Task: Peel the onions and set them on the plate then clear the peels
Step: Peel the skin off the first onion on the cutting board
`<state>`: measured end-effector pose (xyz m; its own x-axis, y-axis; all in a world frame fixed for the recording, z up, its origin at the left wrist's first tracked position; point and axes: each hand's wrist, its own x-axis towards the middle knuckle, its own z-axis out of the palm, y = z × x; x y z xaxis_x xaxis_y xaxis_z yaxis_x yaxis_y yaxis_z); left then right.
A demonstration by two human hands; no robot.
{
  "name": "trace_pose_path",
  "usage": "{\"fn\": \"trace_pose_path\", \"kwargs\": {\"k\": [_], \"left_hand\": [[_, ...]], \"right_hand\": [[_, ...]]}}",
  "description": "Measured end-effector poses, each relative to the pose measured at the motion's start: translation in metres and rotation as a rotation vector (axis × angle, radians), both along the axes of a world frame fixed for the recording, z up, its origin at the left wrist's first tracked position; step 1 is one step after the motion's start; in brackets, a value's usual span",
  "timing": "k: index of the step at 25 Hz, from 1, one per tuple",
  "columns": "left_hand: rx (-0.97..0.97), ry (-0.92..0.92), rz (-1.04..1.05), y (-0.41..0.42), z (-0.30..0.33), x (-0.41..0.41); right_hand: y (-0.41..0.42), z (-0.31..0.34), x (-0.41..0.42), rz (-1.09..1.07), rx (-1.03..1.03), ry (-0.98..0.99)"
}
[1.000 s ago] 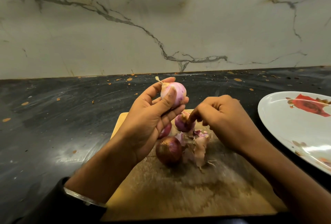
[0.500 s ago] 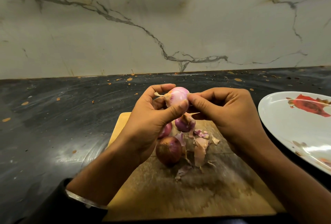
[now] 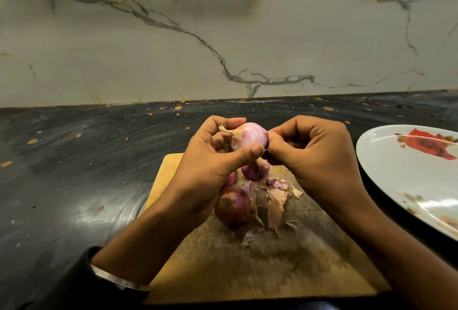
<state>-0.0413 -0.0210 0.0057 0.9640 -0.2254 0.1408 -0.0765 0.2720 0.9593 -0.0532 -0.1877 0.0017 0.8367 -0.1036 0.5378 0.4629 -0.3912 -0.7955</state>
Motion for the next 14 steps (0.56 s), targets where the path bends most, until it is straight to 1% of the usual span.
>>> {"fn": "trace_pose_path", "kwargs": {"k": [5, 9, 14], "left_hand": [[-0.007, 0.016, 0.002, 0.0, -0.0001, 0.0011], [-0.029, 0.026, 0.028, 0.0007, -0.0003, 0.0026], [0.047, -0.017, 0.048, -0.0005, -0.0007, 0.0004]], "right_hand": [[-0.0012, -0.0017, 0.0028, -0.019, 0.009, -0.005], [0.0005, -0.0007, 0.0019, 0.048, 0.049, 0.021], [-0.0012, 0.0001, 0.0014, 0.005, 0.004, -0.003]]}}
